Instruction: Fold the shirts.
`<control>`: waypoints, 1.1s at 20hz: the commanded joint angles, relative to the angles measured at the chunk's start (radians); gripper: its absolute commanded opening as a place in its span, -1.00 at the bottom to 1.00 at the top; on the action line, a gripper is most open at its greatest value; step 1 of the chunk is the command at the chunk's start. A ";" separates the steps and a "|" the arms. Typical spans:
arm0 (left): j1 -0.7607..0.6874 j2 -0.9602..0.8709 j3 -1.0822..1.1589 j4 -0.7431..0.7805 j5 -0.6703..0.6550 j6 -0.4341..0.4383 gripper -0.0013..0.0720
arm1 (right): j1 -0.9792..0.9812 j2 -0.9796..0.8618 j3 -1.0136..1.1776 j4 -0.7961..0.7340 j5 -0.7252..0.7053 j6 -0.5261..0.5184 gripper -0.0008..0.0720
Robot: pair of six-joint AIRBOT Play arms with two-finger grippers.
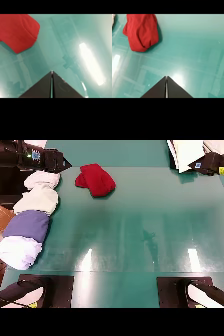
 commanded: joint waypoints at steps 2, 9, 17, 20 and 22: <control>0.000 0.000 0.000 0.000 0.000 0.000 -0.89 | 0.001 0.000 0.001 0.000 0.000 0.000 -0.93; 0.000 0.000 0.000 0.000 0.000 0.000 -0.89 | 0.001 0.000 0.001 0.000 0.000 0.000 -0.93; 0.000 -0.020 -0.008 0.057 0.271 0.022 0.45 | 0.001 0.000 0.001 0.001 -0.046 0.000 -0.93; 0.003 -0.121 -0.015 0.088 0.335 0.016 0.57 | 0.001 -0.002 0.001 0.003 -0.097 0.001 -0.93; 0.003 -0.228 -0.015 0.093 0.351 0.016 0.57 | 0.001 -0.002 0.001 0.007 -0.096 0.001 -0.93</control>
